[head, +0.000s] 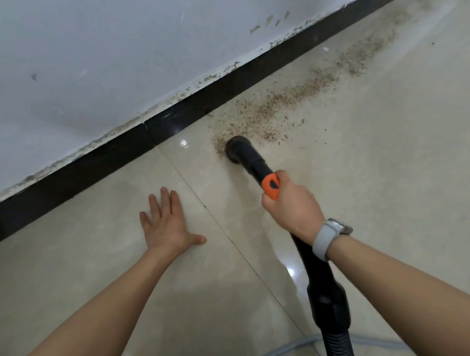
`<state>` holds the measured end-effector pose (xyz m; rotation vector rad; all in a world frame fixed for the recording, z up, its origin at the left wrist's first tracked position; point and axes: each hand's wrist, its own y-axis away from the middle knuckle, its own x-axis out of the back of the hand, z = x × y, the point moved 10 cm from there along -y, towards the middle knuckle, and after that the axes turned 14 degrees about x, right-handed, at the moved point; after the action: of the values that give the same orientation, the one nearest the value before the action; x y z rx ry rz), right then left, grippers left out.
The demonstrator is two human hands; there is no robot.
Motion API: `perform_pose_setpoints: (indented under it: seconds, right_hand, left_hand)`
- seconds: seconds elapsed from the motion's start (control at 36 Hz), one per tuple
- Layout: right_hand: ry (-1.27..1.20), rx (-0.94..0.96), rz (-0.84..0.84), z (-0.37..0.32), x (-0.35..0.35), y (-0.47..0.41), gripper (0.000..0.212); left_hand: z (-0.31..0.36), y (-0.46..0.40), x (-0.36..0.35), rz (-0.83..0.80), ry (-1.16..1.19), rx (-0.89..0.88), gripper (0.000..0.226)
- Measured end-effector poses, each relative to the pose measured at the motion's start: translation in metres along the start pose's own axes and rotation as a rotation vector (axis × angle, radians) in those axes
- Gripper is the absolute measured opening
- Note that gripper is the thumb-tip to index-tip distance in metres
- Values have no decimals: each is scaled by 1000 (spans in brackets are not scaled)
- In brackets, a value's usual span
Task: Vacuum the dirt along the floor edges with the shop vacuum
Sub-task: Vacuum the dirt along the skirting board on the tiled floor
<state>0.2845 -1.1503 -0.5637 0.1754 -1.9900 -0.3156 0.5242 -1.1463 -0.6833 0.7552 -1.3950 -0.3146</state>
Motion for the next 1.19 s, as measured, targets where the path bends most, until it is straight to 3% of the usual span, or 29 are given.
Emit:
perform_pose_setpoints:
  seconds: [0.17, 0.42, 0.64, 0.92, 1.11, 1.19]
  right_hand:
    - [47, 122, -86, -33, -25, 4, 41]
    - [-22, -33, 17, 14, 14, -27, 45]
    - [54, 172, -58, -32, -13, -31, 46]
    - [-53, 41, 56, 4, 9, -64, 49]
    - [48, 225, 37, -38, -15, -57, 49]
    - [81, 218, 47, -41, -23, -64, 50]
  left_hand:
    - [-1, -1, -2, -12, 8, 10, 130]
    - [0, -2, -2, -29, 12, 4, 132]
    - [2, -4, -3, -58, -14, 19, 135]
    - [3, -2, 0, -46, 7, -9, 133]
    - [3, -5, -2, -49, 0, 1, 134]
    - [4, -5, 0, -30, -18, 10, 135]
